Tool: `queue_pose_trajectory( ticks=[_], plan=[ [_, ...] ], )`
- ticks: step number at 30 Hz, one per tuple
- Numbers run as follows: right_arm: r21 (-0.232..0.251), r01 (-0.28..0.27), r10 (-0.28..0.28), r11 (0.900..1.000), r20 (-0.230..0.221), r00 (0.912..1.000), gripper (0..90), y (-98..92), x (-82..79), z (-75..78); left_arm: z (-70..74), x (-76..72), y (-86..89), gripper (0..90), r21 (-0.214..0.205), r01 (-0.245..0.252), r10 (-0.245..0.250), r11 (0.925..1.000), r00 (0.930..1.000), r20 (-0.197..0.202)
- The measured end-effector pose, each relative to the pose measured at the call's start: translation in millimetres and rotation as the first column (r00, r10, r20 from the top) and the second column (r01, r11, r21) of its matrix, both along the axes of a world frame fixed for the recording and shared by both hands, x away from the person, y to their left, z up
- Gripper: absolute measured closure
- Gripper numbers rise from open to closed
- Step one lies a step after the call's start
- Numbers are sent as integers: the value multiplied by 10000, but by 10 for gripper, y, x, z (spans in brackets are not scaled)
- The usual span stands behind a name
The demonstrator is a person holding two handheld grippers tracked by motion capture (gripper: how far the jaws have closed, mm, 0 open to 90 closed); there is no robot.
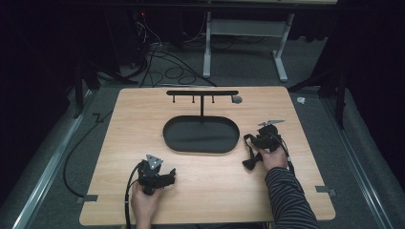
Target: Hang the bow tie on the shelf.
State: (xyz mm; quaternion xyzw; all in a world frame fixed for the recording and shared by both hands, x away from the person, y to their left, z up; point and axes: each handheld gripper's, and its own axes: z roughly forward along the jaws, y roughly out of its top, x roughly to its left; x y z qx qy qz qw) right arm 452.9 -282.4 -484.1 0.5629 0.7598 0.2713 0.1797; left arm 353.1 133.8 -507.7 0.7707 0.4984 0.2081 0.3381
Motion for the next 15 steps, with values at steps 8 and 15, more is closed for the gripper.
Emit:
queue_pose_trajectory(
  ticks=[8,15],
  plan=[
    [-328,-223,223,9992,10,9997,791,51,-3,-10,0,0,0,162,-4,5,-5,10000,10000,-5],
    [-365,-263,261,9990,-74,9996,819,44,-7,-3,0,0,0,162,0,-2,2,10000,10000,-1]
  ],
)
